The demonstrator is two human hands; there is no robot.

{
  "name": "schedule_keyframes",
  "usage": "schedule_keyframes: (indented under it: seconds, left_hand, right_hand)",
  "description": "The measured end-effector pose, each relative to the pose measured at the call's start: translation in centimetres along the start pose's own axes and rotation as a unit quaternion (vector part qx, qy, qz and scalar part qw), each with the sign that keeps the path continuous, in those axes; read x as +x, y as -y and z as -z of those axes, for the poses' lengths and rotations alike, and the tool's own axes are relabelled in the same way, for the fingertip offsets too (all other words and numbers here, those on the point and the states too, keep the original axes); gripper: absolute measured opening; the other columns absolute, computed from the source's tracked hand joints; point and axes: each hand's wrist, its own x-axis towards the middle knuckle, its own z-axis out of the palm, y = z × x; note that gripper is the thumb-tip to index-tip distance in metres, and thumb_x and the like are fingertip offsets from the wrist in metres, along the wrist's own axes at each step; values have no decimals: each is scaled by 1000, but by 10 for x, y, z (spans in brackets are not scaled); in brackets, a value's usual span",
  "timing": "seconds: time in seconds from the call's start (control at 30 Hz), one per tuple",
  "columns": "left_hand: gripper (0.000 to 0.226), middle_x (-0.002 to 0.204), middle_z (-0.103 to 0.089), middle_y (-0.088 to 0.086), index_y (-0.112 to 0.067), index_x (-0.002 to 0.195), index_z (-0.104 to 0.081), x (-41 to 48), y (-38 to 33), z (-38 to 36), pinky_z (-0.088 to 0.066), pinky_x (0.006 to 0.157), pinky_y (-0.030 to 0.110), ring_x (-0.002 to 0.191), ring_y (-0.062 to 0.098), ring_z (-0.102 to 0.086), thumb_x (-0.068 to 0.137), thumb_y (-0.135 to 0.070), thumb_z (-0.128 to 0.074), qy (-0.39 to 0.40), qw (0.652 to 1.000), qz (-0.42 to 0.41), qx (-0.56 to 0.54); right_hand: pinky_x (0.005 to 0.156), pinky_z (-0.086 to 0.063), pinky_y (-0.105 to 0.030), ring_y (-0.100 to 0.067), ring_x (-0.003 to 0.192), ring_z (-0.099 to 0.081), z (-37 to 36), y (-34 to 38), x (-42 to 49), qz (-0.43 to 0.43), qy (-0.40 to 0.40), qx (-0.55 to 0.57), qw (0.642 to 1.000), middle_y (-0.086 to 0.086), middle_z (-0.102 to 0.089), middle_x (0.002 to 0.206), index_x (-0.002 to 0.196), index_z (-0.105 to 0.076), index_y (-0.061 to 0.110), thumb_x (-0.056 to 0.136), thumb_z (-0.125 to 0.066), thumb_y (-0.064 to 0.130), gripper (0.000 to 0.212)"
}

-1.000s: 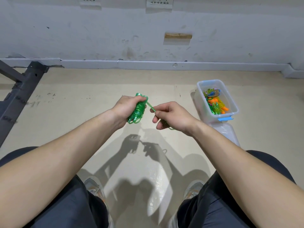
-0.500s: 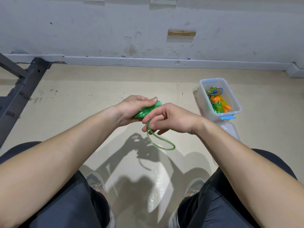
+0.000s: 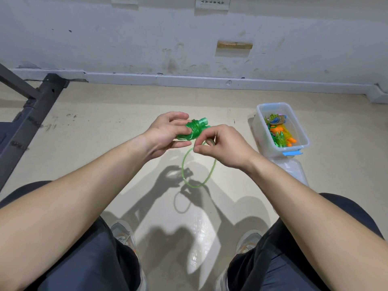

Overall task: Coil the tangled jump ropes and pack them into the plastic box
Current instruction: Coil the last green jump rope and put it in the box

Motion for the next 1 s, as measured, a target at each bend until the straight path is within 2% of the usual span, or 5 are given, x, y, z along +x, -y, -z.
schedule_keyframes:
  seconds: [0.3,0.57,0.7,0.9,1.0]
  left_hand:
    - [17,95,-69,10,-12,91,-63,-3,3,4,-59,69,23,85,19,-70,90,5,-68,137,984,8,112]
    - [25,126,-66,20,-1,98,-71,-13,-1,-9,-59,68,24,88,18,-69,92,12,-50,170,973,51,151]
    - [25,122,-66,24,-7,94,-70,-16,0,-14,-59,72,25,87,15,-69,91,12,-54,188,957,45,216]
    - [26,118,-69,22,-9,105,-56,-18,-1,-13,-60,78,30,91,26,-71,91,13,-58,249,944,71,202]
    - [28,118,-70,20,-8,106,-56,-19,1,-18,-60,74,29,92,30,-72,90,14,-57,264,936,87,217]
  right_hand:
    - [51,-46,-24,-17,48,-53,13,9,-7,-66,88,250,962,-4,-60,60,87,-68,-1,94,-67,13,15]
    - [83,-45,-24,-7,88,-57,10,7,8,-44,-181,131,974,12,-60,85,70,-67,20,94,-62,20,25]
    - [63,-49,-31,-17,56,-58,8,7,8,-94,-106,328,934,2,-60,65,85,-55,13,106,-43,15,24]
    - [56,-39,-22,-1,65,-50,11,13,8,-130,-62,109,983,17,-53,77,110,-68,18,102,-45,24,24]
    - [48,-40,-25,-11,57,-45,16,16,8,-157,-15,96,983,4,-50,72,102,-68,11,96,-42,19,28]
